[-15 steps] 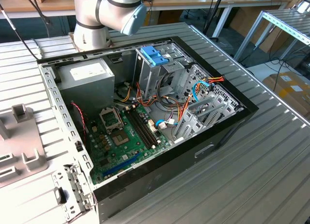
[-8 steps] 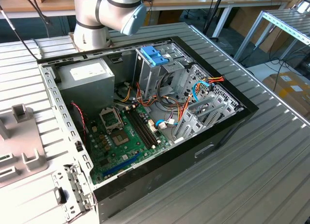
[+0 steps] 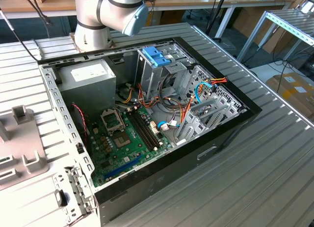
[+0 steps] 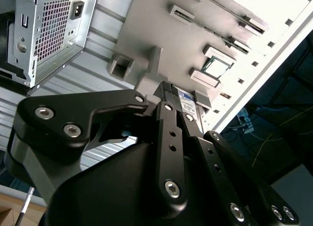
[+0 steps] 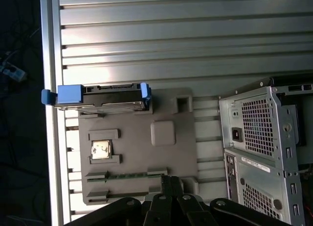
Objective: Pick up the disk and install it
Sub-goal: 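Reach for the disk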
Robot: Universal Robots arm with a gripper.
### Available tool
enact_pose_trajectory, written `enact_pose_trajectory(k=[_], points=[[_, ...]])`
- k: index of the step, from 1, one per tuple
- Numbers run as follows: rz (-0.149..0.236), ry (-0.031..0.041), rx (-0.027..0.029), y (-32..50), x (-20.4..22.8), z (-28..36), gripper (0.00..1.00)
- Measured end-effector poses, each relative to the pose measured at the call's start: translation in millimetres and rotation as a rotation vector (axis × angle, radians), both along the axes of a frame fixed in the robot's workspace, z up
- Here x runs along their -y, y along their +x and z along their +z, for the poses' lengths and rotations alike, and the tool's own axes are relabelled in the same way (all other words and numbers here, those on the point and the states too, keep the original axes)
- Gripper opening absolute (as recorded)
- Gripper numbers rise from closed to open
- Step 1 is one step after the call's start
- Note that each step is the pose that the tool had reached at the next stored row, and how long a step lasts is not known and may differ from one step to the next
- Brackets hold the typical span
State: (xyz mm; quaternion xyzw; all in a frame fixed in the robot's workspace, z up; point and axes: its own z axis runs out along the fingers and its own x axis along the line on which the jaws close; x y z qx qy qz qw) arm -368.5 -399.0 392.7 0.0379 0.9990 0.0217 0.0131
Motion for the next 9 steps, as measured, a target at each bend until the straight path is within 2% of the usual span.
enact_pose_trajectory(k=[9], points=[[0.0,0.0,0.0,-4.4,0.0,0.0,0.11]])
